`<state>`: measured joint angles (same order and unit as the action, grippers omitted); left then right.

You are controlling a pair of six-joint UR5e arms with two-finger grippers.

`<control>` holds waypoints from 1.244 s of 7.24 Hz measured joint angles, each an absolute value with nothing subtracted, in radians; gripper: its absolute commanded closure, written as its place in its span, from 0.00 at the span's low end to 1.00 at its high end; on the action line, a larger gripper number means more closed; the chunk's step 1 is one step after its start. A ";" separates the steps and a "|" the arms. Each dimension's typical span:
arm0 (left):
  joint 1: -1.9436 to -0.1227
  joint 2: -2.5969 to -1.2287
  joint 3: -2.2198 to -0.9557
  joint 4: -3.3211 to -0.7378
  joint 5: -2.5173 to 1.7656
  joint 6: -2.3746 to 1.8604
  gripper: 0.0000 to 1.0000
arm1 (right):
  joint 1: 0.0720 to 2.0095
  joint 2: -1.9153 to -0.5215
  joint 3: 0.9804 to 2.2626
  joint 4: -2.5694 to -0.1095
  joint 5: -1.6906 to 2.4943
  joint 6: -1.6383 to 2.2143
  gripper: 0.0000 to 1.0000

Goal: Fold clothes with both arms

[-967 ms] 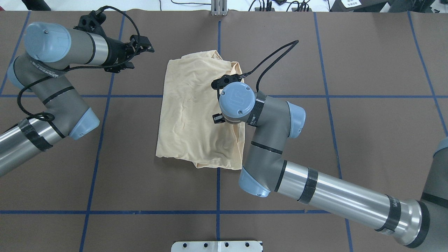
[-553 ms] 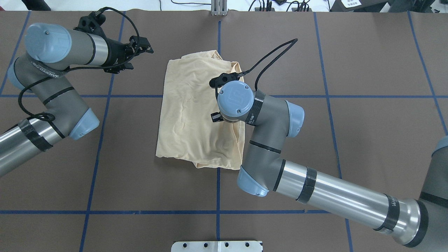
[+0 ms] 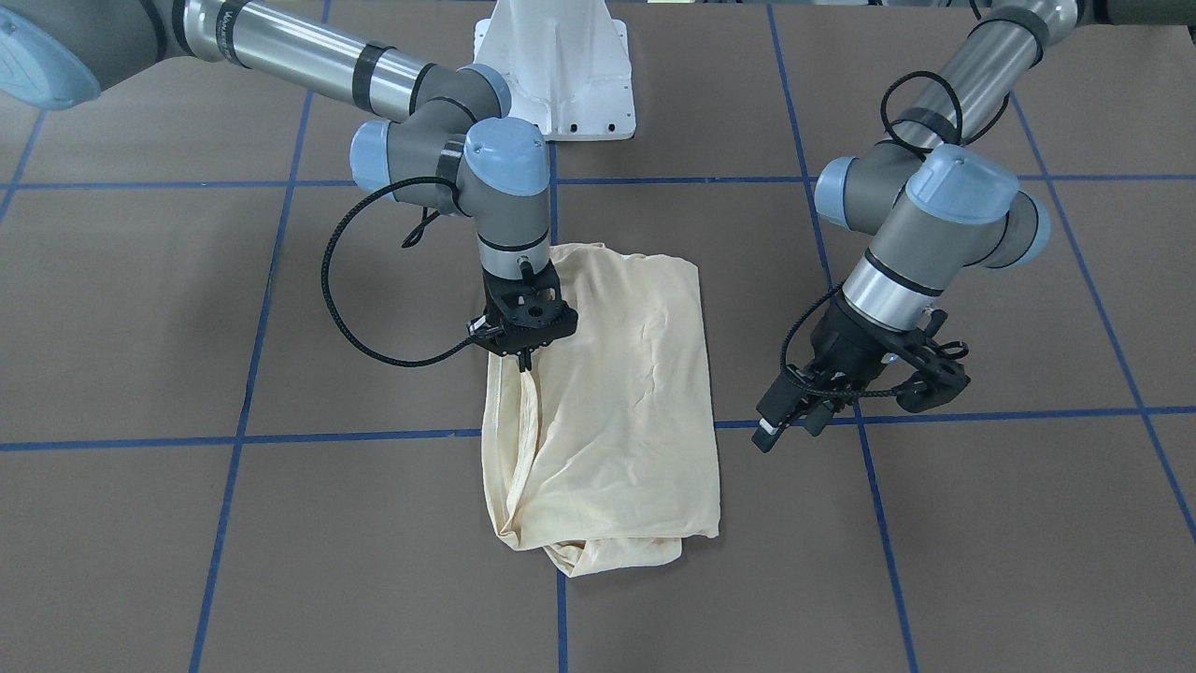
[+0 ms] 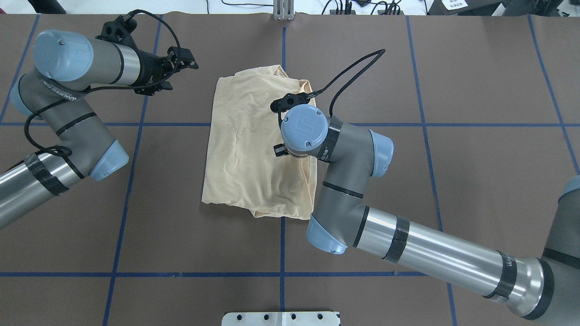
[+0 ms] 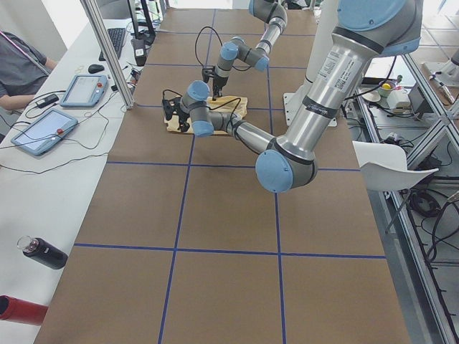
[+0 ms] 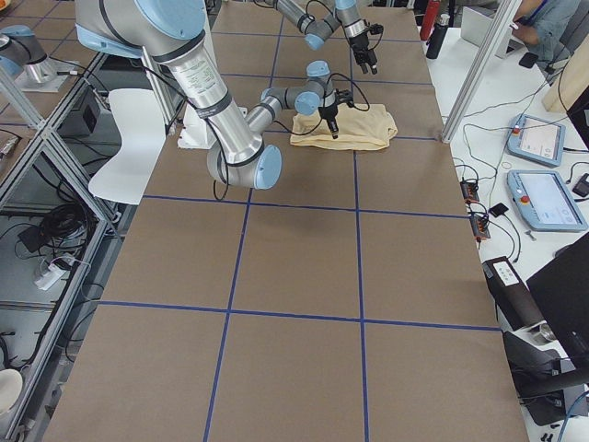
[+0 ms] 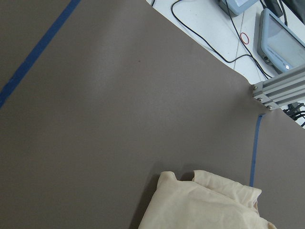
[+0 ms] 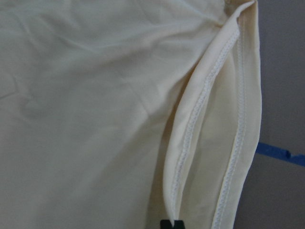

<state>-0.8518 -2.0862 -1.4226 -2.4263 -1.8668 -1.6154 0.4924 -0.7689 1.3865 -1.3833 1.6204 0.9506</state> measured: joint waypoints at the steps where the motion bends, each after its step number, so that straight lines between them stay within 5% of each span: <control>1: -0.852 -2.086 -1.421 -2.427 -1.867 -1.617 0.00 | 0.492 -0.770 1.389 -1.383 1.620 0.951 1.00; 5: -0.851 -2.088 -1.421 -2.427 -1.867 -1.624 0.00 | 0.513 -0.855 1.477 -1.379 1.641 0.953 1.00; 6: -0.851 -2.089 -1.421 -2.426 -1.867 -1.624 0.00 | 0.519 -0.887 1.505 -1.378 1.654 0.955 0.12; 7: -0.851 -2.089 -1.422 -2.426 -1.867 -1.625 0.00 | 0.521 -0.903 1.517 -1.378 1.659 0.960 0.00; 9: -0.851 -2.089 -1.422 -2.426 -1.867 -1.625 0.00 | 0.524 -0.910 1.524 -1.375 1.660 0.985 0.00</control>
